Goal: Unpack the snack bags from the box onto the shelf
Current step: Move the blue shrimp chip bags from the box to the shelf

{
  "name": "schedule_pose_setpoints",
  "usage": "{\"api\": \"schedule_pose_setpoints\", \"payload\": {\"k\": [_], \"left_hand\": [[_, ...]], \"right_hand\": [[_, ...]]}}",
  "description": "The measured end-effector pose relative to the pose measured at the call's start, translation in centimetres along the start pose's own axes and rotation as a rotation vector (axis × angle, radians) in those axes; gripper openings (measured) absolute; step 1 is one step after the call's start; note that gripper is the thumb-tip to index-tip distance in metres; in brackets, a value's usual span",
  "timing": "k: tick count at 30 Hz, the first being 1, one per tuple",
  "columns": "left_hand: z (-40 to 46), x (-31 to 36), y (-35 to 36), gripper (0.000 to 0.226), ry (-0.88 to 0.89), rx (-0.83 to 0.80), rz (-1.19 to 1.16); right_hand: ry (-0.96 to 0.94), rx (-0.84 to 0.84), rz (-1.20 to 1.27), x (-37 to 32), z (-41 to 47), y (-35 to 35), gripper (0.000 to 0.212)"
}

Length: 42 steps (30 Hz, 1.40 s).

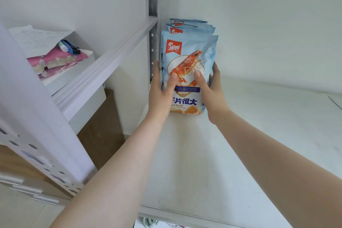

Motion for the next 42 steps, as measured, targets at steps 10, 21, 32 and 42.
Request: {"api": "schedule_pose_setpoints", "payload": {"k": [10, 21, 32, 42], "left_hand": [[0.9, -1.4, 0.5, 0.071, -0.046, -0.037, 0.09], [-0.6, -0.8, -0.8, 0.063, -0.075, 0.011, 0.051], [-13.9, 5.9, -2.1, 0.058, -0.152, 0.02, 0.468], [-29.1, 14.5, 3.0, 0.06, 0.249, -0.644, 0.928]], "right_hand": [[-0.033, 0.039, -0.051, 1.7, -1.1, 0.6, 0.055], [0.075, 0.042, -0.068, 1.8, -2.1, -0.1, 0.085], [0.202, 0.11, -0.597, -3.4, -14.9, -6.3, 0.066], [0.242, 0.168, -1.078, -9.1, -34.9, -13.2, 0.056]]}}
Point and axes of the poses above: each hand's wrist, its own z-axis towards the middle knuckle, its own y-axis out of the palm, x = y × z, the point moved 2 cm from there along z, towards the middle knuckle, and after that the axes turned 1 degree about y, right-handed, at the moved point
